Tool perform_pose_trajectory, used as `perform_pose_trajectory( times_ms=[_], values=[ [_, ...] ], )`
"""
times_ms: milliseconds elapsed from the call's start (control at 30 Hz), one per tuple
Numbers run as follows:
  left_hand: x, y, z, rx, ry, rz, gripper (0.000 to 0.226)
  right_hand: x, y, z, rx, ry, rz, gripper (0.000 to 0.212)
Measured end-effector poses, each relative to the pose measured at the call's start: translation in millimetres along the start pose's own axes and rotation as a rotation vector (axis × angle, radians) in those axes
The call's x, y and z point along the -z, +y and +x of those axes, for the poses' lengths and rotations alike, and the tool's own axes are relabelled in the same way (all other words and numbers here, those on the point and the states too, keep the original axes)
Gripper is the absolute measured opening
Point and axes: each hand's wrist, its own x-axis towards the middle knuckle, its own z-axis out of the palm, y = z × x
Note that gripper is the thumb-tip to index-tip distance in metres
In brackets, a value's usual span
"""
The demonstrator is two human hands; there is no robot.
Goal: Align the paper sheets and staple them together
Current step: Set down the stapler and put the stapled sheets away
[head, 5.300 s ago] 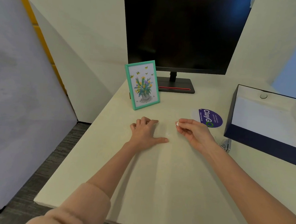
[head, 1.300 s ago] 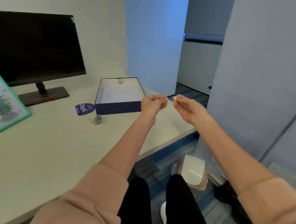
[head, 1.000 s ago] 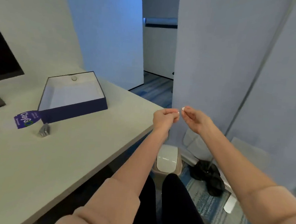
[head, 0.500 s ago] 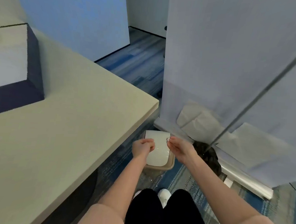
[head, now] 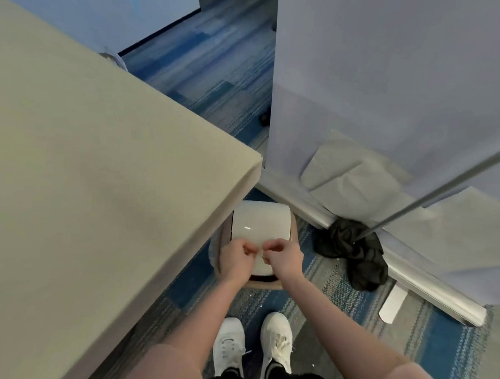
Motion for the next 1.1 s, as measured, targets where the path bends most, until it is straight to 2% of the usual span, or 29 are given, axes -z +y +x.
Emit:
perform_pose_trajectory(
  times_ms=[100,267,467,667,900,1100],
  values=[
    [-6.1,-5.5,4.7,-0.114,0.005,0.189,0.025,-7.3,3.1,0.7,0.193,-0.019,-0.233,0.027],
    [-5.3,-10.1,12.9,-0.228,-0.013,0.344,0.032,-9.6,8.8,8.5,0.314,-0.047,-0.418,0.042],
    [-3.4,-15.1,24.9,-0.296,-0.007,0.462,0.029,-11.4,16.8,16.7,0.394,-0.080,-0.549,0.030],
    [-3.0,-12.5,28.9,-0.355,-0.081,0.638,0.022,-14.6,18.6,18.0,0.413,-0.101,-0.683,0.021],
    [-4.1,-11.6,25.4,-0.417,-0.095,0.671,0.025,-15.5,18.0,16.7,0.436,-0.125,-0.669,0.028],
    [-3.5,-10.8,22.9,-0.419,-0.099,0.718,0.020,-13.6,21.3,20.1,0.422,-0.114,-0.608,0.024]
  ],
)
